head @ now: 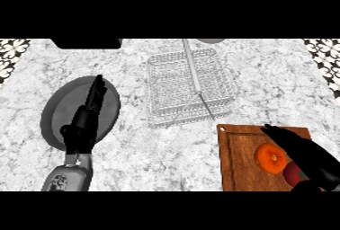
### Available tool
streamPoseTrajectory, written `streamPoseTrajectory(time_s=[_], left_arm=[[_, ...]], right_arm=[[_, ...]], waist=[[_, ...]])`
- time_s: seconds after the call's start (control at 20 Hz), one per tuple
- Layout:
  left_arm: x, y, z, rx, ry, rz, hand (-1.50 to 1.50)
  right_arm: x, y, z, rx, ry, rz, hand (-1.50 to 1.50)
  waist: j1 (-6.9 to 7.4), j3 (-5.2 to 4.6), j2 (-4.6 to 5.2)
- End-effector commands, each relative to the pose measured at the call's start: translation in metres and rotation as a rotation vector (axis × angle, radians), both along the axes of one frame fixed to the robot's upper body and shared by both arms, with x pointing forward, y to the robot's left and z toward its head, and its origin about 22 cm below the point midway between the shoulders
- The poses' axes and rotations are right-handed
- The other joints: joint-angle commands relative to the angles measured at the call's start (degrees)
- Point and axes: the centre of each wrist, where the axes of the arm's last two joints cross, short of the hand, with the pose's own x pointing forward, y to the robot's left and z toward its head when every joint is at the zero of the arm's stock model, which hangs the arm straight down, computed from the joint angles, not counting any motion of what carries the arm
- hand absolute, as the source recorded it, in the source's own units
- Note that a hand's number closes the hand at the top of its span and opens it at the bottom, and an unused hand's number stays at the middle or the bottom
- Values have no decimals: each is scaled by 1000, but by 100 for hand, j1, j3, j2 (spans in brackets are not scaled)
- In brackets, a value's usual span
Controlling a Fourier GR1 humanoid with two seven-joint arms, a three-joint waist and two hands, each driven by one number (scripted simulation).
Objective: Pick the squash from the cutting board and place it in the tiered basket
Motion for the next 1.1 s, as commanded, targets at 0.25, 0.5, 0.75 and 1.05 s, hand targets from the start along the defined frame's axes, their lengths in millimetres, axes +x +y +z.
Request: streamPoseTrajectory(time_s=[0.25, 0.5, 0.75, 1.05], left_arm=[[-22, -14, -12, 7, -10, 0, 0], [-16, -8, 2, 4, -13, 6, 0], [-13, -4, -13, 4, -10, 4, 0], [0, 6, 2, 3, -4, 14, 0]], right_arm=[[8, 10, -17, 33, 31, -14, -150], [5, 11, -34, 73, -19, -44, -150], [1, 9, -31, 54, -142, -20, 150], [-6, 30, -74, -21, -248, 24, 150]], waist=[[11, 0, -2], [10, 1, -2], [1, 0, -2], [5, 1, 2]])
